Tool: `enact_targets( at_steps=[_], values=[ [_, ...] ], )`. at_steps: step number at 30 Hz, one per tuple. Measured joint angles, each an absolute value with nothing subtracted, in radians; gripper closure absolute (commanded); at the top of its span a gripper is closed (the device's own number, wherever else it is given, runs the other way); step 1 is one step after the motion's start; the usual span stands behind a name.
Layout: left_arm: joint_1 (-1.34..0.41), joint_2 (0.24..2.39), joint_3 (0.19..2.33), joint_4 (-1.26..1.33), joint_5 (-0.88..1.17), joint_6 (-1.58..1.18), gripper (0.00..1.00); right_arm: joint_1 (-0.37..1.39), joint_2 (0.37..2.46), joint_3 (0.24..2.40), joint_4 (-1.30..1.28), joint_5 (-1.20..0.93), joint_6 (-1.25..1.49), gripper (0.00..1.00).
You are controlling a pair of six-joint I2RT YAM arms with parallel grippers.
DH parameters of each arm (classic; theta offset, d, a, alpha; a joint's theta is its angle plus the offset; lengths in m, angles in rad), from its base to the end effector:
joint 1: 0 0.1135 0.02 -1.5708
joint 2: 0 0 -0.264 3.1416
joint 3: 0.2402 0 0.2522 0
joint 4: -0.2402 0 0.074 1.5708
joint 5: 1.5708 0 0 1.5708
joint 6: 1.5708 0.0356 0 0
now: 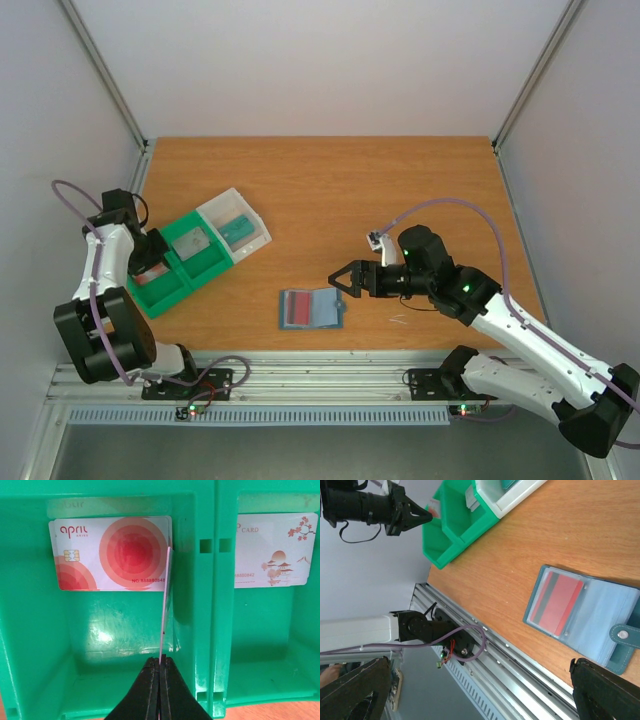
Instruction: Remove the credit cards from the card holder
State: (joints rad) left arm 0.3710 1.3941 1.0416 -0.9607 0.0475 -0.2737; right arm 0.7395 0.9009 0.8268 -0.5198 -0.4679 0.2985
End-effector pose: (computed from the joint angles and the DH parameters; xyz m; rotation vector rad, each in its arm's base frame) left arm 0.2356 0.0898 0.2392 -0.9045 2.7360 -0.0502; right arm 0.1314 0.1416 0.3030 -0.7825 2.1674 1.0756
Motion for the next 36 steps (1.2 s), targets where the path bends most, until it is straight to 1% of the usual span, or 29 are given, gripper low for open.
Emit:
enact_targets(
  at_steps=[18, 32, 36],
  values=[
    [0.371, 1.429, 1.054, -0.961, -0.001, -0.272, 1.0, 0.739, 0.886, 0.827, -0.535, -0.462, 0.217, 0.02],
    [0.371, 1.445, 1.118, -0.975, -0.015, -0.272, 1.0, 0.739, 0.888, 0.834, -0.543, -0.439, 0.185, 0.02],
    [0.371, 1.466, 1.118, -0.976, -0.03, -0.272, 0.98, 0.739, 0.888, 0.841, -0.543, -0.433, 0.176, 0.01]
  ],
)
